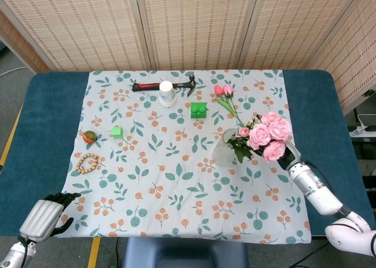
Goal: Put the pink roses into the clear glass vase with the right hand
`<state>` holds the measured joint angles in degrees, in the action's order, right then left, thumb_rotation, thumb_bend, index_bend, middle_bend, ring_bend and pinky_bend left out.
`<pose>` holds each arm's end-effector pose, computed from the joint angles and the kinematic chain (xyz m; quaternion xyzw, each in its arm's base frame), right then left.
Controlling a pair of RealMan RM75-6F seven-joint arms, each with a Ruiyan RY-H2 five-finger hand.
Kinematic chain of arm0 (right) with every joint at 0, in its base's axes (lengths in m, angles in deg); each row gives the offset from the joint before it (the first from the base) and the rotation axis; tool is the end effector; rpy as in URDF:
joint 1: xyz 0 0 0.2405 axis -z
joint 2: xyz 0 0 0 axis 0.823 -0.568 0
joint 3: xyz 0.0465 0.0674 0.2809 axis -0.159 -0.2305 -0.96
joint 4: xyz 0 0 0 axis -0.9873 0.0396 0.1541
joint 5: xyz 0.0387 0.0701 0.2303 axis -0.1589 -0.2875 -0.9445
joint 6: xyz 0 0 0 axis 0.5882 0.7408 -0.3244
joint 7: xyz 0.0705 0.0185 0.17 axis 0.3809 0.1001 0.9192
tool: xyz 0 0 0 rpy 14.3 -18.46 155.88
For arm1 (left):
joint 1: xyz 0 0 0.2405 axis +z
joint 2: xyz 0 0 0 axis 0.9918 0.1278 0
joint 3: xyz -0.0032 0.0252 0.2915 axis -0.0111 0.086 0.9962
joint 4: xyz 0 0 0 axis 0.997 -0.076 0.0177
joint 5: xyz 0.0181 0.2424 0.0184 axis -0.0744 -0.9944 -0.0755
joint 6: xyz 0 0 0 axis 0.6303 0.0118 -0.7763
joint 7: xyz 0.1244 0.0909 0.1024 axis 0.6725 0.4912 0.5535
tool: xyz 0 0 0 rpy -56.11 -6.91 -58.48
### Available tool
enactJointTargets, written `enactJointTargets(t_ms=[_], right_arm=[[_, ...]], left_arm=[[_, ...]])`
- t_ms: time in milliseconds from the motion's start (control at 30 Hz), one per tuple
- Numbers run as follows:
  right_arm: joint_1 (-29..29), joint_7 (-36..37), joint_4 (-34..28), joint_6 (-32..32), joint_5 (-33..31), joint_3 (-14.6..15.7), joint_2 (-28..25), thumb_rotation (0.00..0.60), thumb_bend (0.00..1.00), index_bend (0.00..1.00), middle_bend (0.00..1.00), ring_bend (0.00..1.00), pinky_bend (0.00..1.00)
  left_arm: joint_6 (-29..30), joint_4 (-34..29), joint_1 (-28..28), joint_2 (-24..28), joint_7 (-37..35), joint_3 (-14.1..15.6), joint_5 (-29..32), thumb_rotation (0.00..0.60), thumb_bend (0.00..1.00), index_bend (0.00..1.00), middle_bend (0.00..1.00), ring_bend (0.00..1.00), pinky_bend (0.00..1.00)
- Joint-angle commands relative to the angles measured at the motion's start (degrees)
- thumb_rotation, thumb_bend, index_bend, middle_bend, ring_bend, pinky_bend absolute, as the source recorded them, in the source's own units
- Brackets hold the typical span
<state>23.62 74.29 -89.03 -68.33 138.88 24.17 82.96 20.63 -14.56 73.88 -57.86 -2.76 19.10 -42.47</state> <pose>-0.2635 -0.3981 0.0687 0.2854 -0.7872 0.5433 0.0607 -0.3389 0.1938 0.0802 -0.7421 -0.3695 -0.2829 0.4824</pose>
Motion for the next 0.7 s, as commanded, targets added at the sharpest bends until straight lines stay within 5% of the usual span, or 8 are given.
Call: enactJointTargets(t_ms=[33,100,267,400,500,700], right_arm=[[1.05,-6.61,-0.85,-2.26,1.26,1.24,-1.77,0.600,0.13,0.00,1.00,0.98,0.98],[2.37,-14.16,-1.95,-4.17,2.39,2.49,-3.65,0.600,0.13,0.00,1.00,0.96,0.96],[9.88,-49.23,-8.66,-12.79,-1.33,4.73,-10.12,0.600,0.13,0.12,0.98,0.84,0.83],[16.51,-71.52,-14.42,-21.74,-6.20,5.93,-13.17,0.600,0.11,0.13,0.73,0.61,0.76],[19.97,-83.60,-16.58,-25.85,-11.52,6.33,-13.76,0.600,0.09,0.13,0.49,0.39,0.62],[21.86,-94.93,-14.43,-28.21,-18.02,5.84,-8.88,0.600,0.06,0.07,0.20,0.10,0.22]], left_arm=[[0.01,0.02,0.02,0.02,-0.07,-0.02,0.06,0.600,0.33,0.23,0.32,0.32,0.42],[0.07,0.02,0.04,0.05,-0.17,-0.06,0.14,0.600,0.33,0.23,0.32,0.32,0.42],[-0.01,0.12,0.02,0.06,-0.30,-0.06,0.23,0.600,0.33,0.23,0.32,0.32,0.42],[-0.23,0.30,-0.04,-0.06,-0.29,-0.07,0.36,0.600,0.33,0.23,0.32,0.32,0.42],[-0.38,0.53,-0.04,-0.08,-0.35,-0.20,0.81,0.600,0.33,0.23,0.32,0.32,0.42],[-0.05,0.57,0.11,-0.16,0.10,-0.48,1.18,0.600,0.33,0.23,0.32,0.32,0.42]])
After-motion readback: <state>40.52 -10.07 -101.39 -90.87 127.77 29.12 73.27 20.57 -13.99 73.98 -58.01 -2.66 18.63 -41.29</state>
